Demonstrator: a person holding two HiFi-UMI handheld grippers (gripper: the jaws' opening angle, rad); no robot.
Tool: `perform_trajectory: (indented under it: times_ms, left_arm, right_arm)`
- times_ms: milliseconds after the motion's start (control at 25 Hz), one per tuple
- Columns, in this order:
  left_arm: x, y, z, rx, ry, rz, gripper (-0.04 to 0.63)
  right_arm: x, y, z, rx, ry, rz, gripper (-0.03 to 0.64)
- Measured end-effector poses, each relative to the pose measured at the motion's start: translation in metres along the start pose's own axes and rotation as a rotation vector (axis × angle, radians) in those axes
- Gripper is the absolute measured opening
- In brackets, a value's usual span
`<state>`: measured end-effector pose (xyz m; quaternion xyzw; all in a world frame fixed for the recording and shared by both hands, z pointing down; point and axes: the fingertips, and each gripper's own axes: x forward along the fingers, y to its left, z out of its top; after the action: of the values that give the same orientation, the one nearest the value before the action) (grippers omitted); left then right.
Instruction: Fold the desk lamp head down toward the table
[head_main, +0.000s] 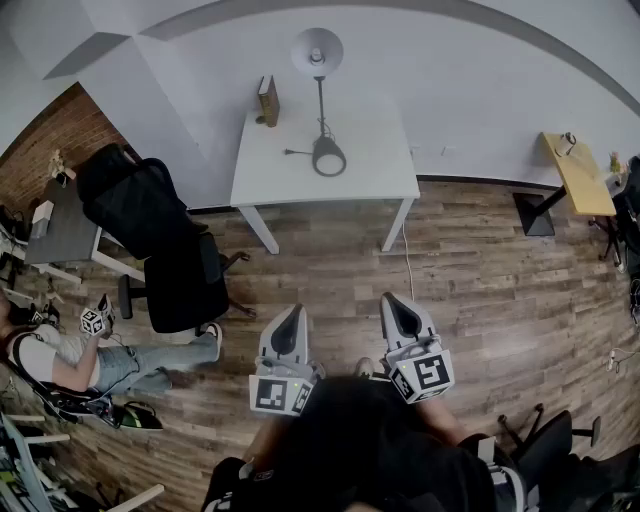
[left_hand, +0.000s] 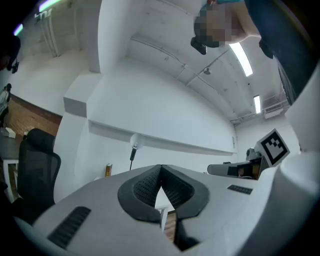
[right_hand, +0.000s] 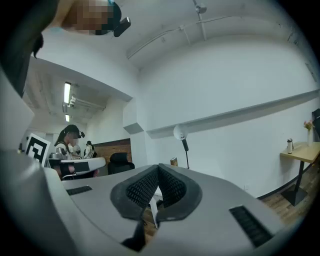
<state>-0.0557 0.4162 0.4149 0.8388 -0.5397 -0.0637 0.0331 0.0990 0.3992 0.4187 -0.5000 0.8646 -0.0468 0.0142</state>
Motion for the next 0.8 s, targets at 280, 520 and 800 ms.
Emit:
perform_trajectory:
  times_ms: [280,520,800]
  left_arm:
    - [0.005,0.002,0.000,-0.001,0.003,-0.006,0.021]
    - [0.007,0.000,-0.003,-0.005,0.007,-0.014,0.021]
    - [0.016,-0.012,-0.006,-0.005,0.014,-0.012,0.021]
  right_arm:
    - [0.006,0.002,0.001,-0.005,0.001,0.006,0.009]
    - [0.004,0.002,0.002,-0.003,-0.013,0.006,0.011]
    - [-0.001,-0.010,0.005,0.017,-0.023,0.016,0.011]
